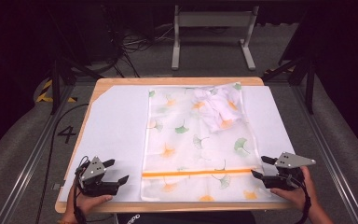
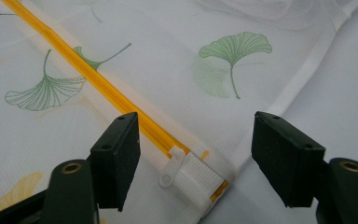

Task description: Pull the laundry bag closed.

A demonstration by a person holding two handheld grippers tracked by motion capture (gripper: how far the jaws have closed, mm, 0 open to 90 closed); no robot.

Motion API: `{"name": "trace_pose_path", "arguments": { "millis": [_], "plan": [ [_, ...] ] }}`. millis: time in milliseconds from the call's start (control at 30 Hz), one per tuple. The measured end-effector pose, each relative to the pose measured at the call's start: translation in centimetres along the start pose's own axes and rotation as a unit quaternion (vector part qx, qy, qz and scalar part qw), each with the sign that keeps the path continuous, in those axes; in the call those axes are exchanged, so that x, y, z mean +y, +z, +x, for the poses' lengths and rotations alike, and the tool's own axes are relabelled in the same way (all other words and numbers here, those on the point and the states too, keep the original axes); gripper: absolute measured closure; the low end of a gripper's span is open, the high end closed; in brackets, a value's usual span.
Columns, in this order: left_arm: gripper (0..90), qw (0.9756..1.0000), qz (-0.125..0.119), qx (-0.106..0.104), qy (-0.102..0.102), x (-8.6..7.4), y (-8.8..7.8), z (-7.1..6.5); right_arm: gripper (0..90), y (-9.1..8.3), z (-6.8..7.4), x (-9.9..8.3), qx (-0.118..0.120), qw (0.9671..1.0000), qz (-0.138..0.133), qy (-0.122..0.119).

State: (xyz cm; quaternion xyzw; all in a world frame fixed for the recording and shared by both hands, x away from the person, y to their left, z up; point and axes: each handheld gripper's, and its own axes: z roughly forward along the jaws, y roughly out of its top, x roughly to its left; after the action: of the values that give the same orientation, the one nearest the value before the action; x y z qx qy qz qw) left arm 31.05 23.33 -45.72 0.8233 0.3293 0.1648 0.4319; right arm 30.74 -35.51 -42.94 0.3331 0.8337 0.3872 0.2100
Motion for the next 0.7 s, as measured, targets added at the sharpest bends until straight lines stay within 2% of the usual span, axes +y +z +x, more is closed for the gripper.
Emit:
{"name": "trace_pose_path", "arguments": {
  "millis": [100, 600, 700],
  "plan": [
    [17.0, 1.0, 0.0, 0.001, -0.003, -0.07, -0.11, 0.05, 33.3, 0.18, 0.03, 0.03, -0.005, 1.0, 0.001, -0.001],
    [16.7, 1.0, 0.006, 0.005, 0.001, -0.24, -0.42, -0.15, 33.8, 0.41, 0.39, 0.3, -0.002, 0.9999, 0.001, -0.015],
    [16.7, 0.9999, 0.009, 0.006, -0.004, -0.34, -0.44, -0.15, 33.7, 0.47, 0.35, 0.36, -0.001, 0.9999, 0.0, -0.013]
  ]
}}
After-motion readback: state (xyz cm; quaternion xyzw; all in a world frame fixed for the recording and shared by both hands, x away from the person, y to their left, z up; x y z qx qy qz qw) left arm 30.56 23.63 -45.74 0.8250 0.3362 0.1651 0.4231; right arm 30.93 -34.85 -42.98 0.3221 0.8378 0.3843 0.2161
